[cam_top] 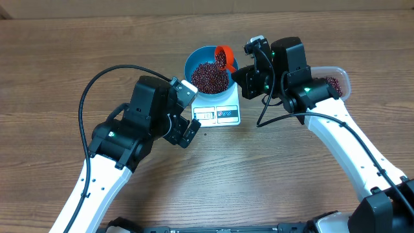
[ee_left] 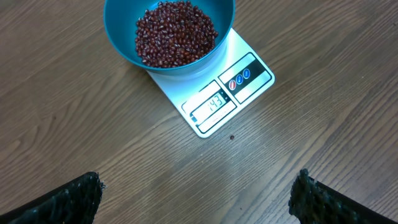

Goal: Scoop item into bowl and weigh 150g on scale
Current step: 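Tilt scoop slowly with right gripper, trickling beans into bowl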

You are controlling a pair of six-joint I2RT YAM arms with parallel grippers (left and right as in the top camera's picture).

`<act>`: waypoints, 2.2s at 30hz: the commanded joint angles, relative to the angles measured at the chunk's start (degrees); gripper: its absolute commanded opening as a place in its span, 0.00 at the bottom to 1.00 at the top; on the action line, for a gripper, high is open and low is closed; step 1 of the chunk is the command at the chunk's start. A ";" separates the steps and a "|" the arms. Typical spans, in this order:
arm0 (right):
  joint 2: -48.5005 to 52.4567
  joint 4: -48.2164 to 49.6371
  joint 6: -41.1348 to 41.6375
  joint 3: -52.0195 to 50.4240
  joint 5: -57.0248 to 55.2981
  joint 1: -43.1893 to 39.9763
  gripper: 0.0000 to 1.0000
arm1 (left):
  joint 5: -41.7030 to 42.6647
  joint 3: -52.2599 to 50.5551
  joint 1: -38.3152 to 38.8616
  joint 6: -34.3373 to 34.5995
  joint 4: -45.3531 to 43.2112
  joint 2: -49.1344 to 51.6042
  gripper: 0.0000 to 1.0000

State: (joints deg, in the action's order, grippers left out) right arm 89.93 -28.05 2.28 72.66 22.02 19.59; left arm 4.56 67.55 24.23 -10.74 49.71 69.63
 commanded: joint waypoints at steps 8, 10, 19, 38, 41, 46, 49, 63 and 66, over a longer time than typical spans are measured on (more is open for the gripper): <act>-0.87 -1.03 -3.80 1.44 -0.96 0.44 0.04 | 1.01 1.31 -0.31 -0.85 -0.24 -0.52 1.00; -0.87 -0.81 -1.09 1.44 -3.76 0.44 0.04 | 1.01 1.31 -0.31 -0.85 -0.24 -0.52 1.00; -0.87 -0.81 0.90 1.44 -5.25 0.44 0.04 | 1.01 1.31 -0.31 -0.85 -0.22 -0.52 1.00; -0.87 -0.90 -4.63 1.44 -2.10 1.66 0.04 | 1.01 1.31 -0.31 -0.85 -0.22 -0.52 1.00; -0.87 -0.94 -3.65 1.44 -2.69 1.66 0.04 | 1.01 1.31 -0.31 -0.85 -0.22 -0.52 1.00; -0.87 -1.11 -3.63 1.44 -2.67 1.66 0.04 | 1.03 1.31 -0.31 -0.83 -0.22 -0.52 1.00; -0.87 -1.18 -3.63 1.44 -2.67 1.66 0.04 | 1.01 1.31 -0.31 -0.85 -0.22 -0.52 1.00; -0.87 -1.22 -3.63 1.44 -2.69 1.66 0.04 | 1.01 1.31 -0.31 -0.85 -0.24 -0.52 1.00; -0.87 -1.22 -3.63 1.44 -2.69 1.66 0.04 | 1.01 1.31 -0.31 -0.85 -0.22 -0.52 1.00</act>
State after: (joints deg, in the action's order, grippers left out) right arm 89.93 -29.58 -0.89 72.66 19.90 21.12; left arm 4.56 67.55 24.23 -10.74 49.71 69.63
